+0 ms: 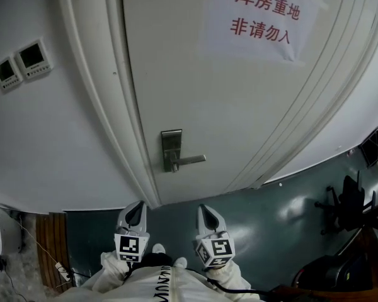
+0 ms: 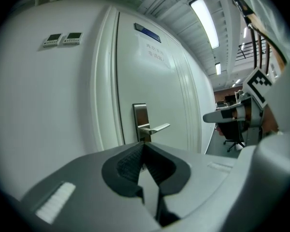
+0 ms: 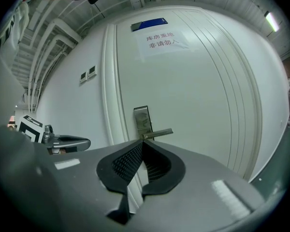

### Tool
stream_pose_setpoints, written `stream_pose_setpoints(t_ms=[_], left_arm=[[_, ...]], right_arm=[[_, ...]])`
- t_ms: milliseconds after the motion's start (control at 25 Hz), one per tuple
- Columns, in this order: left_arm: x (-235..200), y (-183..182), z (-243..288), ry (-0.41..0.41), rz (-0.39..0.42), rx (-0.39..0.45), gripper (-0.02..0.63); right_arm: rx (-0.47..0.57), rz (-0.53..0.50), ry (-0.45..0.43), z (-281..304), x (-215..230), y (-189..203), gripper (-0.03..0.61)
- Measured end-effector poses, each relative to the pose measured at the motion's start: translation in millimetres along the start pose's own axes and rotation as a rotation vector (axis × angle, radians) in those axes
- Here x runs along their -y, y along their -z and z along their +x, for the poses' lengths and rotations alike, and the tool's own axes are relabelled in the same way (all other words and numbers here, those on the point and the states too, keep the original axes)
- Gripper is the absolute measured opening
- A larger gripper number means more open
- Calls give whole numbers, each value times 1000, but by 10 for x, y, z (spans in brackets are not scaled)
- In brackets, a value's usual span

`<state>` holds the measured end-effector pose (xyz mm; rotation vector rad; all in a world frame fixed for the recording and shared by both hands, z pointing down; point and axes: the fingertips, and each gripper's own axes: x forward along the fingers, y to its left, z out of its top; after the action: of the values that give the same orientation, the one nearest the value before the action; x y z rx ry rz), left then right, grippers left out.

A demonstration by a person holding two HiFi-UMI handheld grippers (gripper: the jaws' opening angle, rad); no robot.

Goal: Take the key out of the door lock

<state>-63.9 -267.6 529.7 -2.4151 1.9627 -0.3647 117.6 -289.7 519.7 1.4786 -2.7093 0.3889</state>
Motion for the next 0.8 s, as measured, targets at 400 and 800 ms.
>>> stream_pose_setpoints(t_ms=[400,800], left_arm=[[-472,-21,194,25,-31,24,0],[-570,24,281,38,-53,24,0]], right_arm=[[-20,-35,17,502,-262,-95,1],[-35,-50,28,670,-330,-106,2]])
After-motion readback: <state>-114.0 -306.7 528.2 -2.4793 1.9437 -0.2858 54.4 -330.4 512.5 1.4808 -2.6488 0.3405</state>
